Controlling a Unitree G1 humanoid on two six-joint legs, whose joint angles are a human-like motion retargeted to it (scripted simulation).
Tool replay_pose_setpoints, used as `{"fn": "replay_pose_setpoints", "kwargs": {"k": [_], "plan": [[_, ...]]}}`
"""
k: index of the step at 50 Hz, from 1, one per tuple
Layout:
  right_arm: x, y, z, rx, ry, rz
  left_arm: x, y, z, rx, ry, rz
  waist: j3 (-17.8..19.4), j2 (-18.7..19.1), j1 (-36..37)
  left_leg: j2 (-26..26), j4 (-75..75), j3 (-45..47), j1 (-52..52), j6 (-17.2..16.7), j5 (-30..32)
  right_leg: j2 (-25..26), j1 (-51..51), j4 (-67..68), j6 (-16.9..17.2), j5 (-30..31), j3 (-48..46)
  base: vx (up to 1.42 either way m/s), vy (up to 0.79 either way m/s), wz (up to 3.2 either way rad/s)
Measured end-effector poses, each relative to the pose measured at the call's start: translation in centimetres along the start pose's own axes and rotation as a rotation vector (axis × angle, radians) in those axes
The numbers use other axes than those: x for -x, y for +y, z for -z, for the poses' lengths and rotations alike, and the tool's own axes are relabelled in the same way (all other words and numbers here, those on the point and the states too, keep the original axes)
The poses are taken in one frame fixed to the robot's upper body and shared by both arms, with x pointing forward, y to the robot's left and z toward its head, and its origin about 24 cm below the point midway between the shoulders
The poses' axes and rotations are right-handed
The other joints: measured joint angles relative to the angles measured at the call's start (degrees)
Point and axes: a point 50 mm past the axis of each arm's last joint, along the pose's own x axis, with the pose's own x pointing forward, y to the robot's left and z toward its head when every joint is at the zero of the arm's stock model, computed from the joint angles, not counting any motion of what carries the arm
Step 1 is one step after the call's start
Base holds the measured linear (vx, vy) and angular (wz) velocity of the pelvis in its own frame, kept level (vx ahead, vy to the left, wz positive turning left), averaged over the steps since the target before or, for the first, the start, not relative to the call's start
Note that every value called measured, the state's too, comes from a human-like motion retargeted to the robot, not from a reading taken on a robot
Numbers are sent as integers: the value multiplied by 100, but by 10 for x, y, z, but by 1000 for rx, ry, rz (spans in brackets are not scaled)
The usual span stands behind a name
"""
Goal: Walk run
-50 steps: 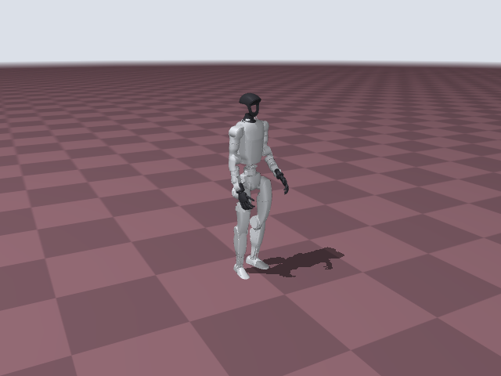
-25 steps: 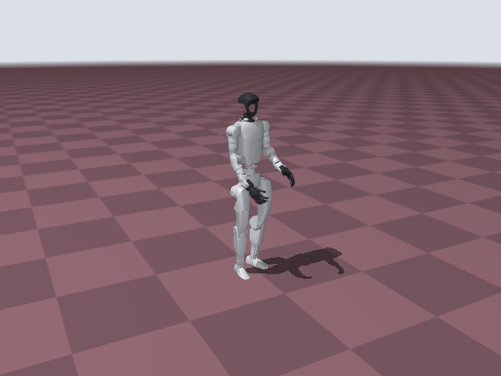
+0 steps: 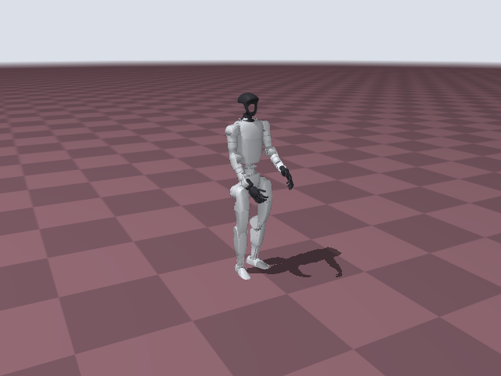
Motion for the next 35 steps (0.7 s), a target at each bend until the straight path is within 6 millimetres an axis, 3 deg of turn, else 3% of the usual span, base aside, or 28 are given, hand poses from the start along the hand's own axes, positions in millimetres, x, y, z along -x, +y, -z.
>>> {"fn": "replay_pose_setpoints", "kwargs": {"k": [6, 11, 15, 22, 35], "plan": [[2, 2, 6, 8, 27, -16, 6, 6, 32, -118, 184, 172, -4, 7, -59, 36, -7, 110, 4, -24, -2, 32, -43, 6, -22, 16, 93, -4, -2, -9], [1, 7, 8, 12, 51, -44, 20, -7, 62, -221, 362, 340, 97, -39, -178, 63, 3, 198, 10, -38, -3, 53, -68, 18, -43, 27, 159, -5, -4, -7], [-1, 12, 5, 23, 51, -70, 28, -19, 75, -218, 460, 373, 199, -135, -288, 77, 6, 242, -7, -42, -10, 70, -121, 18, -56, 43, 230, -12, -9, -16], [-3, 15, 3, 48, 56, -99, 30, -26, 80, -153, 539, 324, 301, -265, -417, 131, -8, 398, -91, -68, -25, 109, -327, 43, -45, 100, 473, -11, -8, -29], [-5, 19, -1, 66, 48, -117, 24, 4, 79, -58, 528, 117, 364, -375, -525, 235, -33, 699, -204, -124, -56, 207, -652, 63, -38, 225, 887, -5, -4, -25]]}}
